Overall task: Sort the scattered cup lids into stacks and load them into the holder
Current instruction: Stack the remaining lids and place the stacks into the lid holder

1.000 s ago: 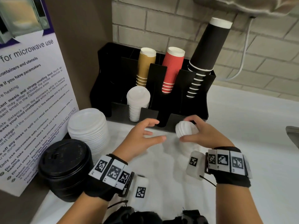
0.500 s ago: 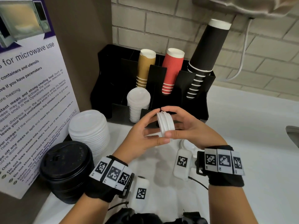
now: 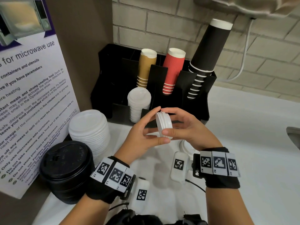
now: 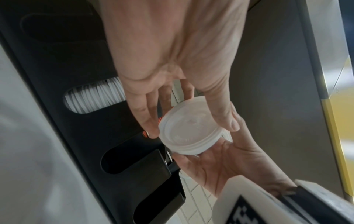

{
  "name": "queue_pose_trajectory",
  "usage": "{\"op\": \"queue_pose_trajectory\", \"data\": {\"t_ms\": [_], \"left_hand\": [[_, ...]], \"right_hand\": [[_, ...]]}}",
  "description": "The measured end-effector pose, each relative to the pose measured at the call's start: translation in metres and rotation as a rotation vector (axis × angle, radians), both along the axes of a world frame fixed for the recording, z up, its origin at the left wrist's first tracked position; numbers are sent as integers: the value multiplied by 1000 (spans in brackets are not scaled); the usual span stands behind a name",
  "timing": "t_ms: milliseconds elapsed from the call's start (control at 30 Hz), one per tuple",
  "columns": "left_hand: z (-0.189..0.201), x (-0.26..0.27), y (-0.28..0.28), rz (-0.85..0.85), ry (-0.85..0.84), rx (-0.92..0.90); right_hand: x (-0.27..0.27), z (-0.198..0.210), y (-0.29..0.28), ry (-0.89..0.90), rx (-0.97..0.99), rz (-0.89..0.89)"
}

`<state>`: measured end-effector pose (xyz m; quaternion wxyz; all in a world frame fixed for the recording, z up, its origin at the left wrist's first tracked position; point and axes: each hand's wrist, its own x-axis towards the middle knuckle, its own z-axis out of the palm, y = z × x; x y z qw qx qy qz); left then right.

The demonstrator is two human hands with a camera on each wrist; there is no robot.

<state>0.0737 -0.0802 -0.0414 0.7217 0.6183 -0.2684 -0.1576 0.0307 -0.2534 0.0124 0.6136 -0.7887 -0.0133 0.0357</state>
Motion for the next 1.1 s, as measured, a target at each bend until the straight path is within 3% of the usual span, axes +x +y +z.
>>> {"op": "queue_pose_trajectory", "data": {"t_ms": [200,333,467,700,833,1100], "left_hand": [[-1,2,2,108,26,14],[-2,6,3,263,42,136],[-7,7,2,288,66,251],[-7,6,-1,245,85,273],[-7,9,0,259,105,246],[-8,9,-2,266,114,277]], "right_hand": [[17,3,4,-14,-50,-71],[50,18,8,-199,-185,-207],[96,30,23,-387,-476,-98],[148,23,39,-223,-923,159],[146,16,42,-218,-1012,179],[138,9,56,-396,-1371,137]]}}
